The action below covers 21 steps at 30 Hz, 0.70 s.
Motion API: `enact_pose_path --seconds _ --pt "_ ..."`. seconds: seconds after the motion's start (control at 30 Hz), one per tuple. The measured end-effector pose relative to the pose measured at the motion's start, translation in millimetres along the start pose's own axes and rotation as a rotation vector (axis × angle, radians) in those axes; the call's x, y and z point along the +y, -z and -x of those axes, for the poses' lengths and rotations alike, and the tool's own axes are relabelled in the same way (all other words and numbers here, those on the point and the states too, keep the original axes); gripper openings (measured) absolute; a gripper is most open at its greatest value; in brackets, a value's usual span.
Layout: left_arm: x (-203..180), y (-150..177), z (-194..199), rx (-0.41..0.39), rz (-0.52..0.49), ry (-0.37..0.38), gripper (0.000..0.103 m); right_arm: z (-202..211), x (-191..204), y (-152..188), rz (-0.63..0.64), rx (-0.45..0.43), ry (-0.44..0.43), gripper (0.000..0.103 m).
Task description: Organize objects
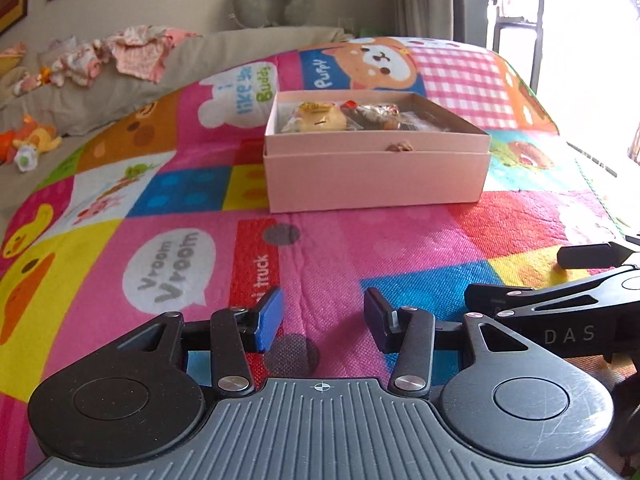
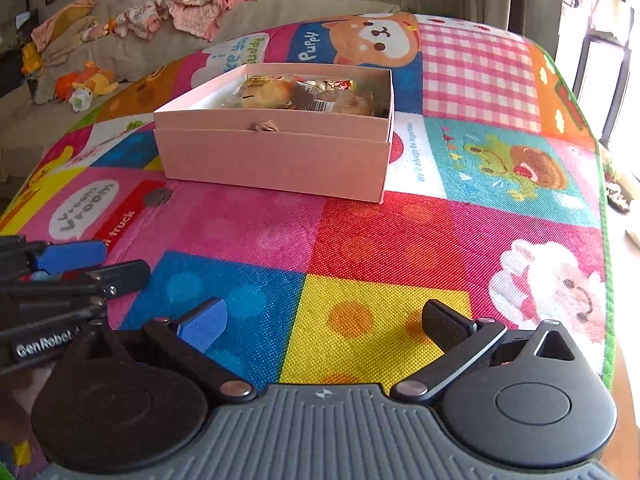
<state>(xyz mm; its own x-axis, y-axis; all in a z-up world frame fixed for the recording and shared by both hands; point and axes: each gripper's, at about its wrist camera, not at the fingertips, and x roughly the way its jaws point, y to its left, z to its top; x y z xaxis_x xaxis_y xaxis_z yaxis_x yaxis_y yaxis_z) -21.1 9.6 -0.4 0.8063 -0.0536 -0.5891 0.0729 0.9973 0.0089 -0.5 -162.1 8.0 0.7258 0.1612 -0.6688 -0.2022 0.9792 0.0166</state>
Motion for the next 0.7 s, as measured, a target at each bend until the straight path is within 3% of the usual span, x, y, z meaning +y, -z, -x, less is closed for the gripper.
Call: enact_pose_path --seconds 0.17,0.3,0.7 --pt "4.8 0.8 0.3 -0.001 0.025 0.017 0.051 0.4 -0.7 4.1 -0.022 -0.028 0.021 0.103" --pt "-0.3 1.6 0.6 -0.001 0.0 -0.008 0.052 -0.5 -4.5 3.3 -0.086 -0.028 0.104 0.103" --pt "-2.9 0.7 0.7 0.001 0.037 -0.013 0.052 -4.2 -2.3 1.0 -0.051 -0.027 0.091 0.103"
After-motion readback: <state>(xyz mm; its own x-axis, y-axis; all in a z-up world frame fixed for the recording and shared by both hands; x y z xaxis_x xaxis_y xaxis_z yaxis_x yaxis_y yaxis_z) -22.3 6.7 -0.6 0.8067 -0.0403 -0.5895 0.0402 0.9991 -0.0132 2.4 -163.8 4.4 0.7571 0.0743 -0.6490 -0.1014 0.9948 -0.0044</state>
